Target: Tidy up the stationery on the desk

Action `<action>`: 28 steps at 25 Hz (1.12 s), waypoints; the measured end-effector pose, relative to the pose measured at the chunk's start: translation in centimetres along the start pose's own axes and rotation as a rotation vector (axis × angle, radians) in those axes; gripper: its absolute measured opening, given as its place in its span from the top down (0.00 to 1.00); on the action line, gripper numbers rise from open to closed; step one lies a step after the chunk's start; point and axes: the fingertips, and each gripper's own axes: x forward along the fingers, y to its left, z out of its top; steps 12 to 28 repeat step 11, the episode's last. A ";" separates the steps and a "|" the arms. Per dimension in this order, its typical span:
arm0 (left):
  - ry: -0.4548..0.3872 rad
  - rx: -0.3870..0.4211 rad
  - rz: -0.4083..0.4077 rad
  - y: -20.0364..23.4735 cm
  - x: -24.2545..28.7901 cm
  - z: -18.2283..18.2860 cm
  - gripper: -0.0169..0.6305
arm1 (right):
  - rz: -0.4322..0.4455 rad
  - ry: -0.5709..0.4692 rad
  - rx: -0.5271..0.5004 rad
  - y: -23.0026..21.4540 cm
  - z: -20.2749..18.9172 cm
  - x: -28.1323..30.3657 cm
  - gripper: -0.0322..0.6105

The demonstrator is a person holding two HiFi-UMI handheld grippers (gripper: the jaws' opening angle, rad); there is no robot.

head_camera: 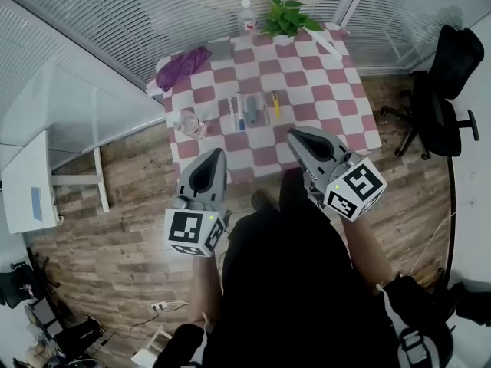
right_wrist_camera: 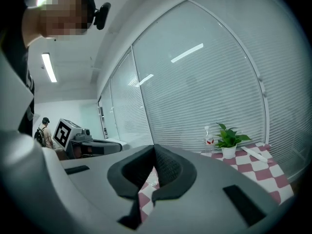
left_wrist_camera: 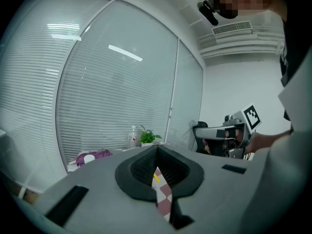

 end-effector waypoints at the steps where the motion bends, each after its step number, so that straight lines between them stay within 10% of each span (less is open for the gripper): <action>1: 0.000 0.002 -0.002 0.0 0.0 0.0 0.92 | -0.002 0.003 0.008 0.1 -0.2 0.1 0.92; 28: -0.007 -0.015 -0.007 0.7 -0.9 0.2 0.92 | -0.028 0.032 -0.012 1.2 -1.1 1.2 0.92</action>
